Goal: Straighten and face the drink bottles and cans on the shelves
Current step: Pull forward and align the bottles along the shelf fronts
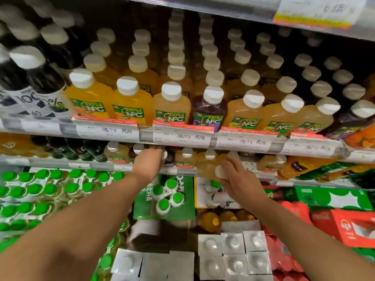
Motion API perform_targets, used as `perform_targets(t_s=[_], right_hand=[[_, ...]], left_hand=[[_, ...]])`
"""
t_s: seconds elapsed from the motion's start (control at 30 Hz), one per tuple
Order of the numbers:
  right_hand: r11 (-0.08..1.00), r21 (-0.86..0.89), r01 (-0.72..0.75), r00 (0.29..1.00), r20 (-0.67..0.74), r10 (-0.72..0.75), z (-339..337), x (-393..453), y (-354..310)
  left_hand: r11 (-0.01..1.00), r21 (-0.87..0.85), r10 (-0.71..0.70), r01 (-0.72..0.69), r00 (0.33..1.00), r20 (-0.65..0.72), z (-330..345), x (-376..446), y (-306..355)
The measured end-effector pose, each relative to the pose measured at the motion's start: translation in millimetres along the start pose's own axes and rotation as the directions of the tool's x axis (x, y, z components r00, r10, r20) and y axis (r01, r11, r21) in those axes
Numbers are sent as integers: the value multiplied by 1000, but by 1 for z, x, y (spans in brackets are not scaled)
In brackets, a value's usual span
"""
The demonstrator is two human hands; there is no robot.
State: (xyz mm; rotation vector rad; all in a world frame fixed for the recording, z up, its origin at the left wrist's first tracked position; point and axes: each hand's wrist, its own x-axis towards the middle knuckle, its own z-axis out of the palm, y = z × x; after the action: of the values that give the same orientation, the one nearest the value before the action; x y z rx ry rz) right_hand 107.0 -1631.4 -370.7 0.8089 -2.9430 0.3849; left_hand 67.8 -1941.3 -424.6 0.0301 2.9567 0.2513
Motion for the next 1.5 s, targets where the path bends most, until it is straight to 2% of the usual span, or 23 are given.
perform_targets(t_s=[0.13,0.23,0.33,0.43,0.5,0.57,0.67,0.77,0.87,0.93,1.07,1.2,1.27,1.4,1.5], right_hand=[[999,45,3,998,56,-5,19,35,-31],[995,91,-31,994,107,21,38,62,-64],[996,65,-60,989,139,50,59,81,-90],[999,-3,-37,992,123,37,78,97,-103],[993,-7,-118,970,211,117,78,115,-116],[981,-87,-175,932,307,194,78,133,-125],[963,-204,-178,880,404,248,81,150,-135],[964,-228,-140,859,457,233,98,158,-136],[959,-216,-184,870,418,261,112,165,-136],[965,-91,-244,872,416,260,113,164,-133],[970,60,-234,898,396,192,89,147,-120],[889,395,-231,945,307,109,69,110,-102],[847,484,-220,948,310,69,62,90,-95],[899,424,-113,953,301,-22,49,65,-85],[944,308,-117,967,254,37,43,56,-65]], left_hand=[[971,-210,75,-117,978,-195,-3,-39,-26],[939,-299,93,-172,961,-260,-7,-63,-47],[919,-378,2,-109,962,-272,-16,-84,-70],[926,-372,-35,-65,966,-255,-22,-101,-93],[936,-348,-37,-56,966,-255,-25,-109,-104],[940,-339,-47,-45,965,-259,-27,-115,-109],[934,-353,-40,-55,966,-257,-26,-121,-109],[932,-356,-34,-59,968,-249,-23,-122,-103],[940,-339,-37,-46,972,-233,-21,-119,-95],[940,-341,-48,-29,975,-215,-20,-115,-91],[941,-337,-59,-7,981,-184,-16,-103,-82],[941,-333,5,-62,986,-168,-18,-88,-64],[931,-344,69,-123,984,-164,-21,-80,-50],[890,-362,233,-276,960,-158,-28,-63,-10],[842,-418,298,-341,940,-166,-31,-54,27]])
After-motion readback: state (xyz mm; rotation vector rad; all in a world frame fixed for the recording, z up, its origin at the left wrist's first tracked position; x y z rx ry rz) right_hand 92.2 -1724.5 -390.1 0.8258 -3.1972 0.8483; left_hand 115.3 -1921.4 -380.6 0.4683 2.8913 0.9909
